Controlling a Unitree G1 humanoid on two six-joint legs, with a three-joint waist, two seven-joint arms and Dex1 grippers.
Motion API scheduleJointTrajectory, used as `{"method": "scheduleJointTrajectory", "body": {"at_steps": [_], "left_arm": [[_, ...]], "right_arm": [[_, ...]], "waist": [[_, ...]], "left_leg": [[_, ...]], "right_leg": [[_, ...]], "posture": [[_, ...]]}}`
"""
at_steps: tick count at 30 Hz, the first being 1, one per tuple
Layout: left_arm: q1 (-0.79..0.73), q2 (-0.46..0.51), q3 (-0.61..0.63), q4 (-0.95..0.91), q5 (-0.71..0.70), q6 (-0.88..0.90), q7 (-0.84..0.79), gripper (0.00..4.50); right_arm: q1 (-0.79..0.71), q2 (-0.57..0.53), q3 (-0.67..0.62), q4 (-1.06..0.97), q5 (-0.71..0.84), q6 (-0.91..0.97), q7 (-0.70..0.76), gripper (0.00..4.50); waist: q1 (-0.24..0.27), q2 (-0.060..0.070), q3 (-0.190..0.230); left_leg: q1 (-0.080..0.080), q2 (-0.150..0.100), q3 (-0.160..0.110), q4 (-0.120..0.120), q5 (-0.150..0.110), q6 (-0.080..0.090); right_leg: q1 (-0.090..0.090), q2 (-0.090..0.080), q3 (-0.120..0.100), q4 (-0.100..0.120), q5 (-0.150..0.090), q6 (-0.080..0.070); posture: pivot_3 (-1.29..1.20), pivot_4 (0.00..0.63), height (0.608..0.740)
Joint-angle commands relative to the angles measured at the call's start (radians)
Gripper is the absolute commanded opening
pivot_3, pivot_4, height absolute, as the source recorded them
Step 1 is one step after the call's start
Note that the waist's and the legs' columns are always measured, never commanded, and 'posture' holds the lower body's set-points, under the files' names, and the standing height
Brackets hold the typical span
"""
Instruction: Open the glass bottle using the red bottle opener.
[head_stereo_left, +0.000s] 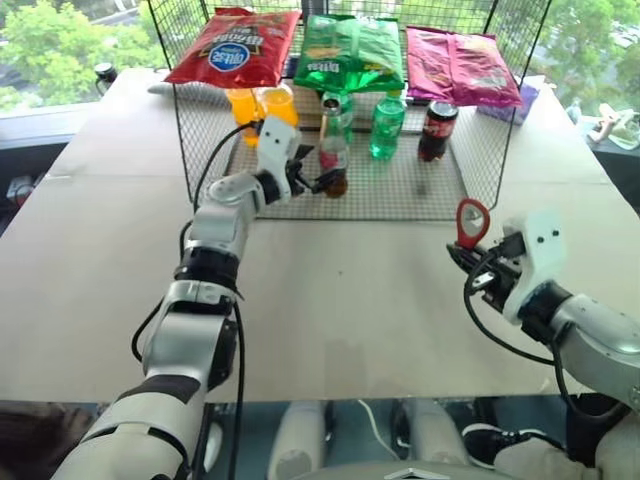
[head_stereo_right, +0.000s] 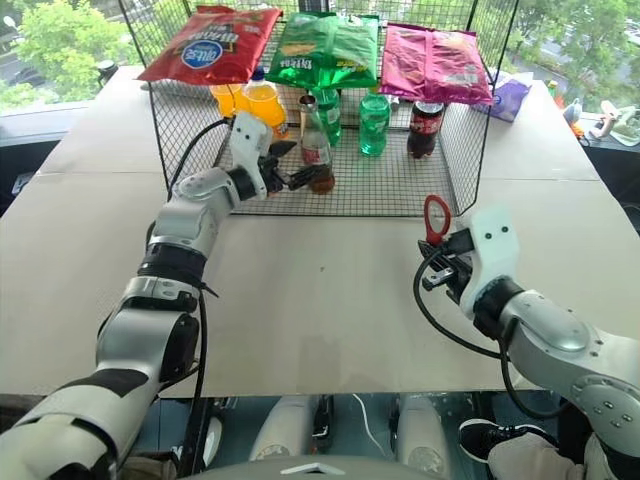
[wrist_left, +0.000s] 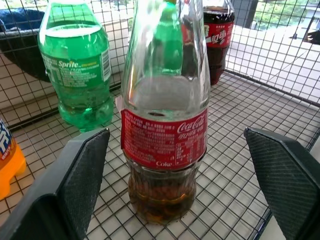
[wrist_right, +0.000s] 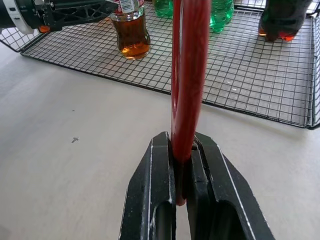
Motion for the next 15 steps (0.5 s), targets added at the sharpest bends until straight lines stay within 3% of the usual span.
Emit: {"method": "scheduleJointTrajectory", "body": {"at_steps": [1,14,15], "left_arm": [[-0.068,-0.025,0.013,0.052,0.015,-0.062,0.018,4.46],[-0.202,-0.094,0.033,0.304,0.071,-0.171,0.145,4.46],[-0.208,-0.098,0.036,0.32,0.072,-0.181,0.152,4.22]], "right_arm": [[0.006,0.001,-0.021,-0.056,0.022,-0.031,-0.043,0.0],[0.03,-0.01,-0.004,-0.089,0.05,-0.06,-0.123,0.0],[0.032,-0.011,-0.006,-0.093,0.055,-0.062,-0.131,0.0]], "waist": [[0.001,0.0,0.0],[0.0,0.0,0.0],[0.0,0.0,0.0]], "left_leg": [[-0.001,0.0,0.0,0.001,0.0,0.0],[-0.004,-0.001,-0.002,0.003,0.0,0.0],[-0.004,-0.001,-0.002,0.003,0.0,0.0]], "right_leg": [[0.0,0.0,-0.001,0.0,0.0,0.0],[0.0,0.0,-0.004,0.0,0.0,0.0],[0.0,0.0,-0.004,0.0,0.0,0.0]], "posture": [[0.0,0.15,0.74],[0.0,0.15,0.74],[0.0,0.15,0.74]]}}
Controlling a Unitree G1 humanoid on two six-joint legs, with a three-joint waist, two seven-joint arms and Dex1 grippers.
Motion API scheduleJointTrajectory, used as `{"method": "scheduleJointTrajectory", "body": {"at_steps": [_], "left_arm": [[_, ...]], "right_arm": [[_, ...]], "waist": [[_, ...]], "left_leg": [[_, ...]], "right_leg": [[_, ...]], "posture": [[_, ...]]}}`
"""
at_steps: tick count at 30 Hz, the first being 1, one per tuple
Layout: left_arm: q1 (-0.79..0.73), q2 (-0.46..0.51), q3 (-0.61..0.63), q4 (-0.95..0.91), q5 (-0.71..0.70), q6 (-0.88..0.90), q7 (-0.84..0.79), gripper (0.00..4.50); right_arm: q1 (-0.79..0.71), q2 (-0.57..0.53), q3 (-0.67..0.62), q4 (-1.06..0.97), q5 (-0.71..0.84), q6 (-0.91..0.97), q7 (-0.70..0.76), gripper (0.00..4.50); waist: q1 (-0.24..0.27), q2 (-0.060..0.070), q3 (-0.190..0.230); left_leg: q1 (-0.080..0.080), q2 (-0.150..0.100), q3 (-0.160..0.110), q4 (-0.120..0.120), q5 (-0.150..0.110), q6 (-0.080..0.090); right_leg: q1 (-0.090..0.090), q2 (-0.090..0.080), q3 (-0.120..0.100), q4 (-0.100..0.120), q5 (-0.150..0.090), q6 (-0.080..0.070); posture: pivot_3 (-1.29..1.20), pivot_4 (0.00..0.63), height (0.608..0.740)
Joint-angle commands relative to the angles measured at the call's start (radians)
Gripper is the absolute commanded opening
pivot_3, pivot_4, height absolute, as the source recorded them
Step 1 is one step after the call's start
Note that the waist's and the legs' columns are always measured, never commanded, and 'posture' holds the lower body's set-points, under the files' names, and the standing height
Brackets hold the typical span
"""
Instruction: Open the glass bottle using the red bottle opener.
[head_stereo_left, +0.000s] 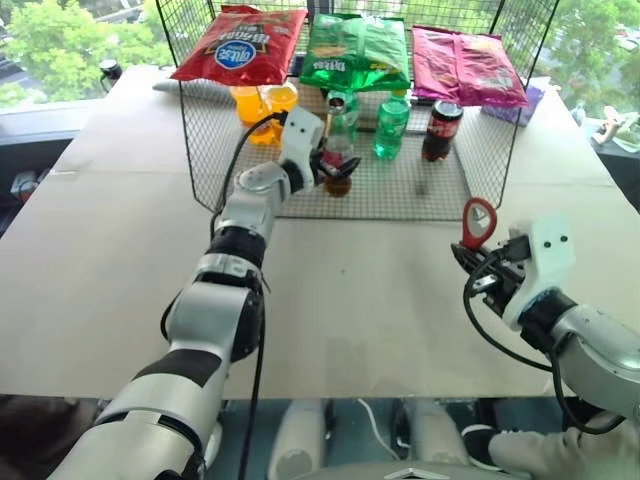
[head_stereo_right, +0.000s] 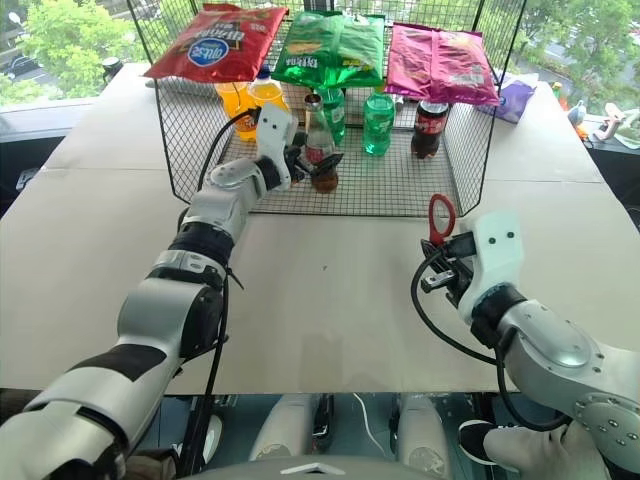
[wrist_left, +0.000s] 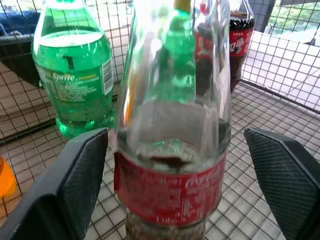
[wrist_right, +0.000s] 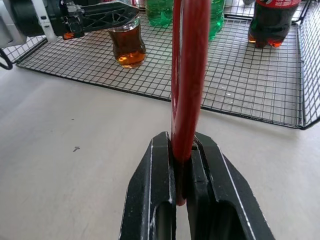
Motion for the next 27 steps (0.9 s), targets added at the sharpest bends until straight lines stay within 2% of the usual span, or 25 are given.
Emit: {"method": "scheduleJointTrajectory", "body": {"at_steps": [1,2,5,9,13,20,23,24,27], "left_arm": [[-0.053,-0.012,0.027,0.041,0.009,-0.05,0.033,3.95],[-0.056,-0.015,0.03,0.051,0.008,-0.058,0.028,3.7],[-0.064,-0.022,0.037,0.074,0.015,-0.079,0.032,2.44],[-0.058,-0.017,0.047,0.076,0.01,-0.098,0.007,2.45],[-0.013,0.009,0.062,-0.022,-0.037,-0.087,-0.118,2.45],[0.19,0.106,0.032,-0.503,-0.2,0.21,-0.438,2.45],[0.288,0.167,0.02,-0.686,-0.256,0.327,-0.509,2.45],[0.334,0.17,0.055,-0.742,-0.324,0.353,-0.543,2.45],[0.431,0.244,0.045,-0.841,-0.342,0.377,-0.613,2.45]], "right_arm": [[0.007,-0.012,-0.015,-0.049,0.021,-0.031,-0.026,0.0],[0.01,-0.014,-0.015,-0.051,0.024,-0.033,-0.032,0.0],[0.018,-0.025,-0.015,-0.055,0.032,-0.04,-0.044,0.0],[0.036,-0.036,-0.017,-0.062,0.039,-0.05,-0.052,0.0],[0.061,-0.051,-0.024,-0.067,0.038,-0.062,-0.043,0.0],[0.053,-0.076,-0.019,-0.046,0.016,-0.068,0.009,0.0],[0.029,-0.084,-0.005,-0.029,-0.006,-0.064,0.04,0.0],[0.017,-0.089,0.002,-0.022,-0.015,-0.059,0.053,0.0],[-0.004,-0.093,0.016,-0.005,-0.027,-0.053,0.077,0.0]], "waist": [[0.0,0.0,0.0],[-0.001,0.0,0.0],[-0.001,0.0,0.0],[0.0,0.0,0.0],[-0.002,0.0,0.0],[-0.004,0.0,0.0],[-0.004,0.0,0.0],[-0.004,0.001,0.0],[-0.004,0.001,0.0]], "left_leg": [[0.0,0.0,0.0,0.0,0.0,0.0],[0.0,0.0,0.0,0.0,0.0,0.0],[0.0,0.0,0.0,0.0,0.0,0.0],[0.0,0.0,0.0,0.0,0.0,0.0],[0.0,0.0,0.0,0.0,0.0,0.0],[0.0,0.001,-0.001,0.0,0.0,0.0],[0.0,0.001,-0.002,0.001,0.0,-0.001],[0.001,0.001,-0.002,0.001,0.0,-0.001],[0.002,0.001,-0.003,0.002,0.0,-0.001]], "right_leg": [[0.0,0.0,0.0,0.0,0.0,0.0],[0.0,0.0,0.0,0.0,0.0,0.0],[0.0,0.0,0.0,0.0,0.0,0.0],[0.0,0.0,0.0,0.0,0.0,0.0],[0.0,0.0,0.0,0.0,0.0,0.0],[0.0,0.0,0.001,0.001,0.0,0.0],[0.0,0.0,0.001,0.001,0.0,0.0],[0.0,0.0,0.001,0.001,0.0,0.0],[0.0,0.0,0.003,0.003,0.0,0.0]], "posture": [[0.0,0.15,0.74],[0.0,0.15,0.74],[0.0,0.15,0.74],[0.0,0.15,0.74],[0.0,0.15,0.74],[0.0,0.15,0.74],[0.0,0.15,0.74],[0.0,0.15,0.74],[0.0,0.15,0.74]]}}
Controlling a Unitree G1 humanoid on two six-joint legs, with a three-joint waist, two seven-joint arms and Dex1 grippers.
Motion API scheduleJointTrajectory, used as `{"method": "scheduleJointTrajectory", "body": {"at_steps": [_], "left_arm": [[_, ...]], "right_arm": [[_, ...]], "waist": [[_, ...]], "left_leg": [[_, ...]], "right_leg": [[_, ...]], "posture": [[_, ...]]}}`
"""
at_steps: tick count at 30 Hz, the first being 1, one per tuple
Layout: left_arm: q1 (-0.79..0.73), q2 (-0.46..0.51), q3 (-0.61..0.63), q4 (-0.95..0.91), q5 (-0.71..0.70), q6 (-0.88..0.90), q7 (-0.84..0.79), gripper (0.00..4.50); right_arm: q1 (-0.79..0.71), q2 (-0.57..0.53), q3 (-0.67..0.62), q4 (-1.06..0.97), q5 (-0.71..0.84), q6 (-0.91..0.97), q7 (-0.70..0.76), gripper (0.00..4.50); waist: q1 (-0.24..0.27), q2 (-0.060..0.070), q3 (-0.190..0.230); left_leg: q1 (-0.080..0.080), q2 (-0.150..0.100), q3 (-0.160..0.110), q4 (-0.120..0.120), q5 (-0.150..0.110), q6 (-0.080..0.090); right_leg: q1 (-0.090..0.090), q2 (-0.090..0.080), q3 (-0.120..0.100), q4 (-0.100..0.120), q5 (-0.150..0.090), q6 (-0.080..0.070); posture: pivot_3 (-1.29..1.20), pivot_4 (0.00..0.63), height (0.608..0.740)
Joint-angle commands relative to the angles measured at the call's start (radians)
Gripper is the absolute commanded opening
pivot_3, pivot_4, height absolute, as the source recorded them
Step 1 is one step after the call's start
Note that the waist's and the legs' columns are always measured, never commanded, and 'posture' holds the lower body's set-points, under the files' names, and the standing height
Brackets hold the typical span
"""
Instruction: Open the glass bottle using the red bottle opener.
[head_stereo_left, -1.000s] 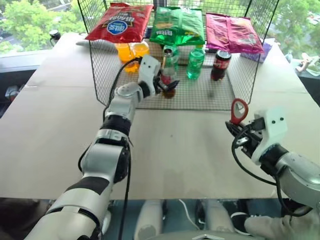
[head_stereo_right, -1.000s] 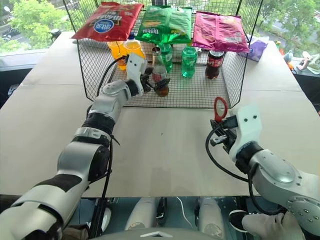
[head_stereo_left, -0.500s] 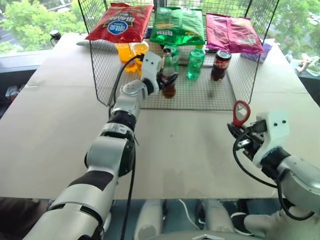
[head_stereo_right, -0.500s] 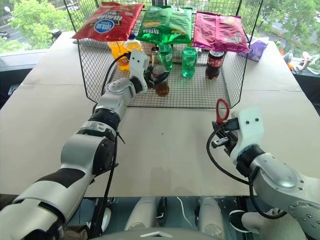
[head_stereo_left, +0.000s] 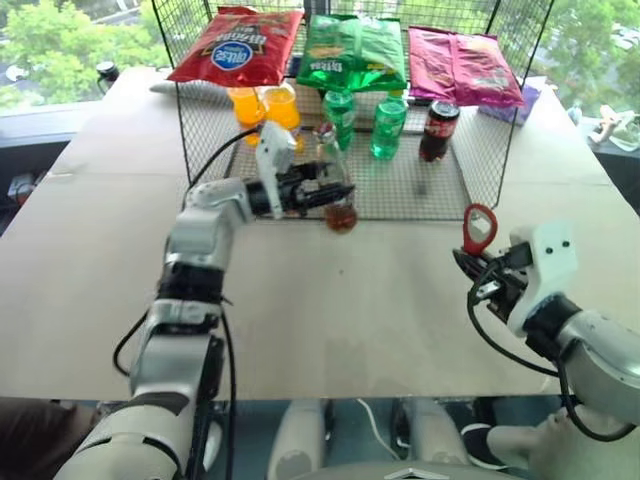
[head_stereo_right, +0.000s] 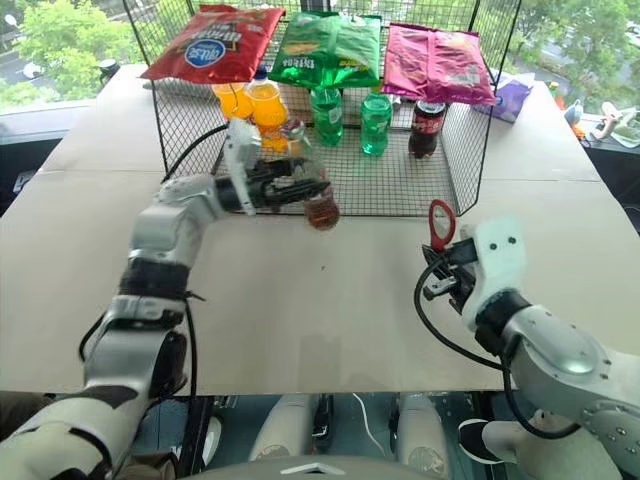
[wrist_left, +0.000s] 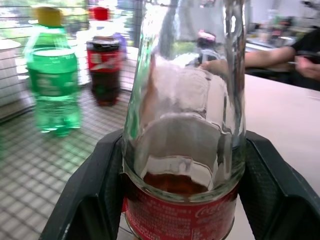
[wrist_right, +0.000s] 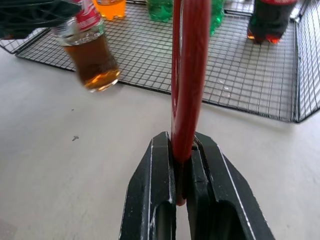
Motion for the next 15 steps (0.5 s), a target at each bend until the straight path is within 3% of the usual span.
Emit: {"method": "scheduleJointTrajectory", "body": {"at_steps": [1,6,11,15], "left_arm": [[0.05,0.056,0.011,-0.121,-0.037,0.028,-0.045,2.45],[0.201,0.041,-0.011,-0.198,0.023,-0.096,0.008,2.45],[0.252,0.041,-0.024,-0.23,0.022,-0.114,0.021,2.45],[0.265,0.042,-0.022,-0.238,0.015,-0.123,0.02,4.28]], "right_arm": [[-0.021,-0.012,0.003,-0.001,-0.023,-0.001,0.032,0.0],[-0.056,0.006,0.037,0.023,-0.055,0.006,0.065,0.0],[-0.075,0.024,0.056,0.039,-0.075,0.013,0.094,0.0],[-0.073,0.032,0.058,0.042,-0.09,0.017,0.11,0.0]], "waist": [[0.002,0.0,0.0],[0.005,0.0,0.0],[0.005,0.0,0.0],[0.003,0.0,0.0]], "left_leg": [[0.0,0.0,0.0,0.0,0.0,0.0],[-0.001,0.0,-0.001,0.006,-0.001,0.001],[-0.001,0.0,-0.001,0.007,-0.001,0.001],[0.0,0.0,0.0,0.007,-0.001,0.001]], "right_leg": [[0.0,0.0,0.0,0.001,0.0,0.0],[0.0,0.0,0.0,0.004,-0.001,-0.002],[0.001,0.0,0.002,0.005,-0.001,-0.002],[0.0,0.0,0.003,0.006,-0.001,-0.001]], "posture": [[0.0,0.15,0.74],[0.0,0.15,0.74],[0.0,0.15,0.74],[0.0,0.15,0.74]]}}
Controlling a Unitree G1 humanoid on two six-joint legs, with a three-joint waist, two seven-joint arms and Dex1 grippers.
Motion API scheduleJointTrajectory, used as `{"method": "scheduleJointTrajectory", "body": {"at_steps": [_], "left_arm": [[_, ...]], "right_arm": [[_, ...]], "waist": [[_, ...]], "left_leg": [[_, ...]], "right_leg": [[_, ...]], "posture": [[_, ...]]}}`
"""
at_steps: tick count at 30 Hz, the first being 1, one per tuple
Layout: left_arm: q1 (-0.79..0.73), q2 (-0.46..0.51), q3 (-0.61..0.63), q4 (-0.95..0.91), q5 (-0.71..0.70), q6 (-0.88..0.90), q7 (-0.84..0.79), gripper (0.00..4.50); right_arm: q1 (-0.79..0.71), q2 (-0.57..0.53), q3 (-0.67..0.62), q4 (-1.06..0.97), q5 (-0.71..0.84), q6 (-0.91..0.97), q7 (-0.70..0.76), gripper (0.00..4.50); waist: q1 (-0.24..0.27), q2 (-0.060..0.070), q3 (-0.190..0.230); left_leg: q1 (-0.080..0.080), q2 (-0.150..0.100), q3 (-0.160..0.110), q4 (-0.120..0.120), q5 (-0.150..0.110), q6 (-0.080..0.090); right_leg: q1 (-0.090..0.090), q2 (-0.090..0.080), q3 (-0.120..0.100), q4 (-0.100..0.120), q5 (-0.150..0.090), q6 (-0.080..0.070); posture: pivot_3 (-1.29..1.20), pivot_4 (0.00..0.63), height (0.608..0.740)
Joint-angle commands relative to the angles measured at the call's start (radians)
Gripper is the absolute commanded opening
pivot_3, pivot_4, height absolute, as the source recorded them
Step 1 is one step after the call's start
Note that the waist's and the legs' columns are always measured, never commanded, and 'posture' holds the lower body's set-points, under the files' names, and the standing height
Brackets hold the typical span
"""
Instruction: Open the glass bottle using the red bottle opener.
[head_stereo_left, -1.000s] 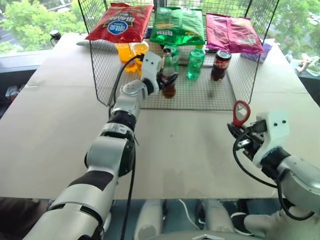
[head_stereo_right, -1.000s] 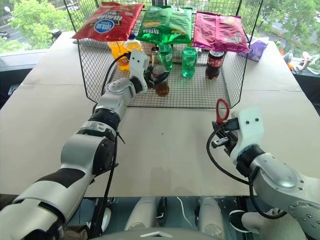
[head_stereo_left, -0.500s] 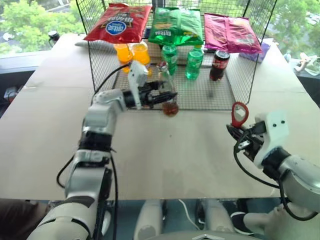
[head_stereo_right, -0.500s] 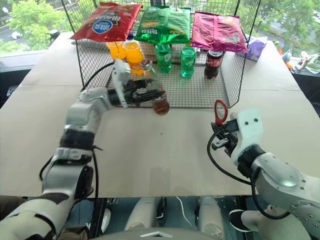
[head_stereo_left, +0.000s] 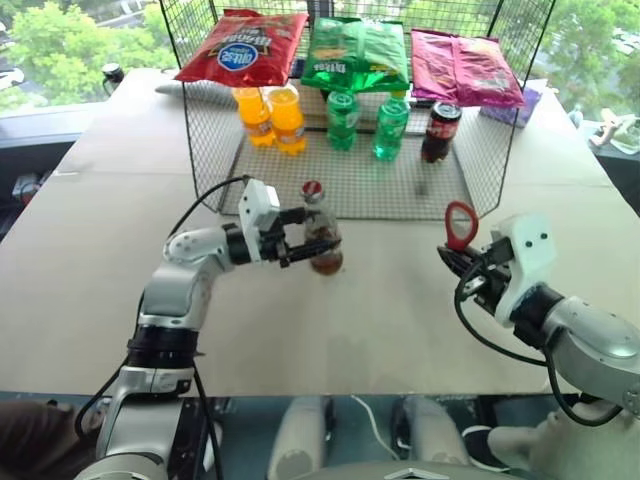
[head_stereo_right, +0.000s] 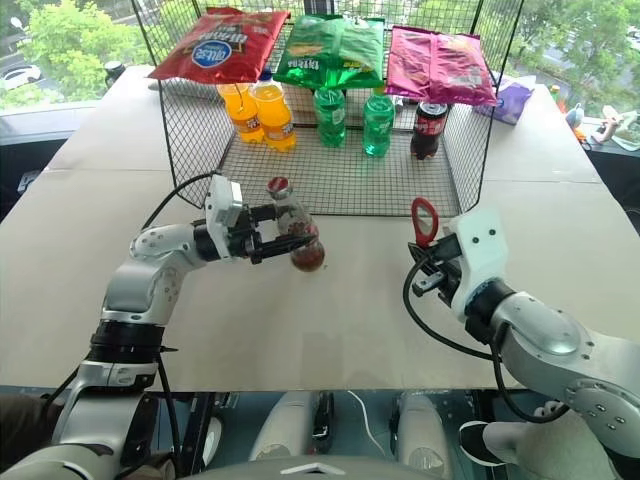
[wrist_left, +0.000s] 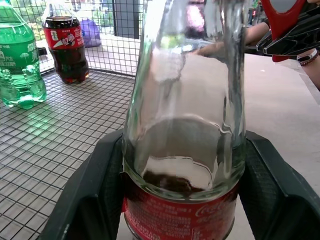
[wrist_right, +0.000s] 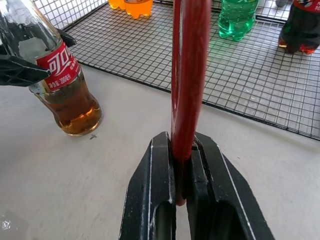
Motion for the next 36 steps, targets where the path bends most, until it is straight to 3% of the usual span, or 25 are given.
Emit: {"method": "scheduleJointTrajectory", "body": {"at_steps": [1,16,20,21,23,24,28,31,36], "left_arm": [[0.0,0.001,0.002,-0.046,-0.019,-0.015,0.001,4.46],[-0.04,0.023,0.028,-0.141,-0.091,0.064,0.066,4.46],[-0.034,0.036,0.011,-0.145,-0.08,0.075,0.059,3.46],[-0.032,0.037,0.007,-0.143,-0.078,0.074,0.059,2.88],[-0.033,0.036,0.004,-0.136,-0.073,0.073,0.066,2.15],[-0.035,0.035,0.003,-0.133,-0.071,0.071,0.067,2.12],[-0.038,0.037,-0.002,-0.128,-0.069,0.071,0.067,2.12],[-0.04,0.036,-0.005,-0.124,-0.067,0.069,0.065,2.12],[-0.042,0.034,-0.007,-0.125,-0.072,0.079,0.068,2.12]], "right_arm": [[-0.01,0.004,-0.01,-0.01,-0.013,0.0,0.017,0.0],[-0.003,0.026,-0.012,-0.006,-0.061,0.018,0.076,0.0],[-0.023,0.028,-0.007,-0.008,-0.09,0.016,0.096,0.0],[-0.033,0.028,-0.002,-0.009,-0.102,0.015,0.105,0.0],[-0.063,0.023,0.014,-0.011,-0.135,0.018,0.125,0.0],[-0.083,0.019,0.027,-0.012,-0.157,0.02,0.138,0.0],[-0.178,0.0,0.104,-0.002,-0.274,0.029,0.205,0.0],[-0.286,-0.014,0.255,0.04,-0.467,0.012,0.27,0.0],[-0.447,0.074,0.473,0.227,-0.803,-0.092,0.298,0.0]], "waist": [[0.0,0.0,0.0],[0.0,0.0,0.0],[0.0,0.0,0.0],[0.0,0.0,0.0],[0.0,0.0,0.0],[0.0,0.0,0.0],[-0.001,0.0,0.0],[-0.002,0.0,0.0],[-0.002,0.001,0.0]], "left_leg": [[0.0,0.0,0.0,0.0,0.0,0.0],[0.0,0.0,0.0,0.0,0.0,0.0],[0.0,0.0,0.0,0.001,0.0,0.0],[0.001,0.0,0.0,0.001,0.0,0.0],[0.001,0.0,0.0,0.001,0.0,0.0],[0.001,0.0,0.0,0.001,0.0,0.0],[0.001,0.0,0.0,0.001,0.0,0.0],[0.001,0.0,0.001,0.001,0.0,0.0],[0.001,0.0,0.001,0.001,0.0,0.0]], "right_leg": [[0.0,0.0,0.0,0.0,0.0,0.0],[0.0,0.0,0.001,0.001,0.0,0.0],[0.0,0.001,0.001,0.002,0.0,0.0],[0.0,0.001,0.001,0.002,0.0,0.0],[0.0,0.001,0.001,0.002,0.0,0.0],[0.0,0.001,0.001,0.002,0.0,0.0],[-0.001,0.001,0.001,0.002,-0.001,-0.001],[-0.001,0.001,0.001,0.002,-0.001,-0.001],[-0.002,0.001,0.001,0.002,-0.001,-0.002]], "posture": [[0.0,0.15,0.74],[0.0,0.15,0.74],[0.0,0.15,0.74],[0.0,0.15,0.74],[0.0,0.15,0.74],[0.0,0.15,0.74],[0.0,0.15,0.74],[0.0,0.15,0.74],[0.0,0.15,0.74]]}}
